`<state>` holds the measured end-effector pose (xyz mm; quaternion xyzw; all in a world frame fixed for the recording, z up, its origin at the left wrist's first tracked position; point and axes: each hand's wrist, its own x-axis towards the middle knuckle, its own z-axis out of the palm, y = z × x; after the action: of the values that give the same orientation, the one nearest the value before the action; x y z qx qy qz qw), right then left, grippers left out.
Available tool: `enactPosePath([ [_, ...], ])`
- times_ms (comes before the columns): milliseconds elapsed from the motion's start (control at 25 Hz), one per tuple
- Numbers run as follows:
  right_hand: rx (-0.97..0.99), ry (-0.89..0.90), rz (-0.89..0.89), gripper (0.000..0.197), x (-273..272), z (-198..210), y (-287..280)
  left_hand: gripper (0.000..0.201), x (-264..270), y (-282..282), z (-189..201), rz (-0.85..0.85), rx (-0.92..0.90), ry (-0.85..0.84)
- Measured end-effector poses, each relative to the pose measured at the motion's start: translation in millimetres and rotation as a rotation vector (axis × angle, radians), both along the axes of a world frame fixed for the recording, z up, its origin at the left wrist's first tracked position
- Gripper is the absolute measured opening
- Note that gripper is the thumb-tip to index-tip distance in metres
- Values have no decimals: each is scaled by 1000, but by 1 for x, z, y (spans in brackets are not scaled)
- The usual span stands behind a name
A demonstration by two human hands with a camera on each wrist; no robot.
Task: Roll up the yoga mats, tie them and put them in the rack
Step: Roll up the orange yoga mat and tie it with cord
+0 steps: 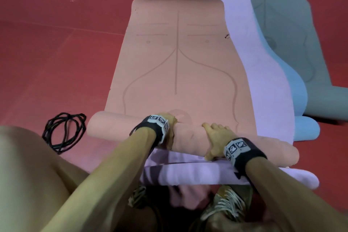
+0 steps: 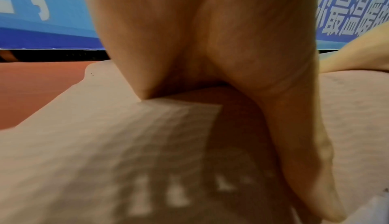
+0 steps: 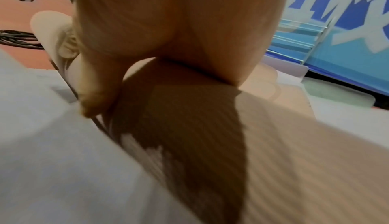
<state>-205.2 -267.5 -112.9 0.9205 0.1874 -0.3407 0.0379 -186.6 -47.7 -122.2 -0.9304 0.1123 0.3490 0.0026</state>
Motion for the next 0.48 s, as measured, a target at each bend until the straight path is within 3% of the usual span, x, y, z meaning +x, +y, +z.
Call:
enactPosePath([
  [80, -12, -47, -7, 105, -7, 0, 3, 73, 1, 3, -4, 48, -67, 67],
  [200, -16, 27, -65, 96, 4, 3, 6, 105, -7, 6, -12, 68, -88, 61],
  [480, 9, 378, -194, 66, 47, 7, 10, 120, -42, -2, -25, -88, 24, -218],
])
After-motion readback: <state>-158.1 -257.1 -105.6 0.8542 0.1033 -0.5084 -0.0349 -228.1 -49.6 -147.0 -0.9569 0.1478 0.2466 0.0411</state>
